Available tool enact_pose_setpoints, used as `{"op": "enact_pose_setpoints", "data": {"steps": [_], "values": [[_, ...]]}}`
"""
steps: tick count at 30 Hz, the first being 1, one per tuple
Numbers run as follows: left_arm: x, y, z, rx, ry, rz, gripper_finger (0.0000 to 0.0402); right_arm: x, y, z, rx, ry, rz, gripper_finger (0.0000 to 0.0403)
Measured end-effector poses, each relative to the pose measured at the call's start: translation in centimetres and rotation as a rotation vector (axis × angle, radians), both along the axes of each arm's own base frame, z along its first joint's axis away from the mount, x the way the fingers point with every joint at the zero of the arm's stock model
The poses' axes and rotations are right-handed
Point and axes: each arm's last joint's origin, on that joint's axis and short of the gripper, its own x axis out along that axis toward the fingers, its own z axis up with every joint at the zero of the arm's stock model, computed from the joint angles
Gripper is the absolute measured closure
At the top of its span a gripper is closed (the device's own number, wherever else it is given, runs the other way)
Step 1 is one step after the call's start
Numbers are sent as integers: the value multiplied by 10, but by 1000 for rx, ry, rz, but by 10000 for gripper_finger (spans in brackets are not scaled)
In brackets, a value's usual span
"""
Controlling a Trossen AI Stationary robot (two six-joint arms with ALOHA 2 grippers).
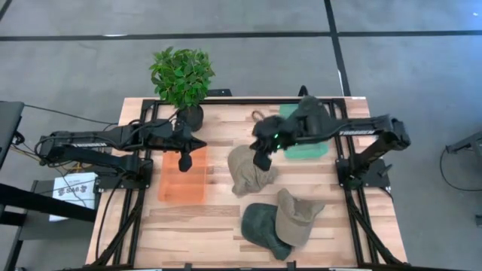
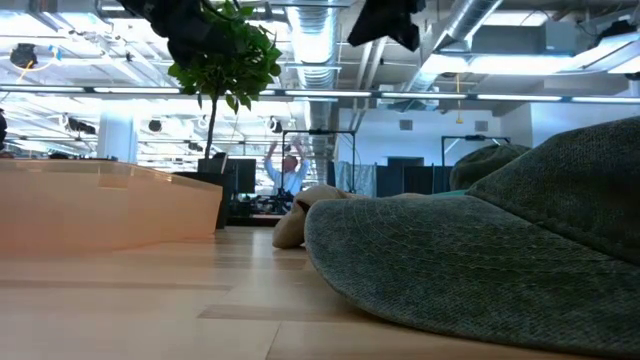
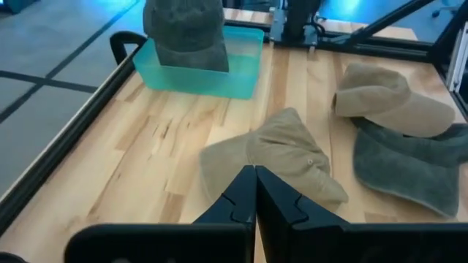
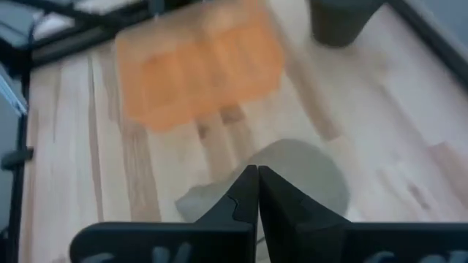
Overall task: Pick & Place hat
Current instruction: Put the top brown cap into the orange bin
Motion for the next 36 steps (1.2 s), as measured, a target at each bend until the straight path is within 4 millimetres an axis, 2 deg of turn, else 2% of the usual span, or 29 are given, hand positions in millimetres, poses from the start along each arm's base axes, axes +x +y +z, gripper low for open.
{"op": "enact_pose_setpoints", "data": {"steps": [5,10,13,19,24,28,36], "values": [[0,-3,0,-46,-5,-29,401,17,17,-22,63,48,-26,402],[1,-18,0,-78,-8,-58,401,19,40,-31,57,82,-36,403],[1,-29,0,-85,-14,-42,401,11,55,-29,36,97,-43,403],[7,-49,-4,-123,-19,-45,402,-21,85,-18,8,163,-74,403],[16,-62,-7,-167,-45,-64,402,-42,107,-18,-8,210,-134,403],[25,-72,-11,-176,-51,-64,402,-52,117,-33,30,238,-203,403],[38,-78,-21,-188,-37,-70,402,-63,124,-68,184,224,-507,402]]}}
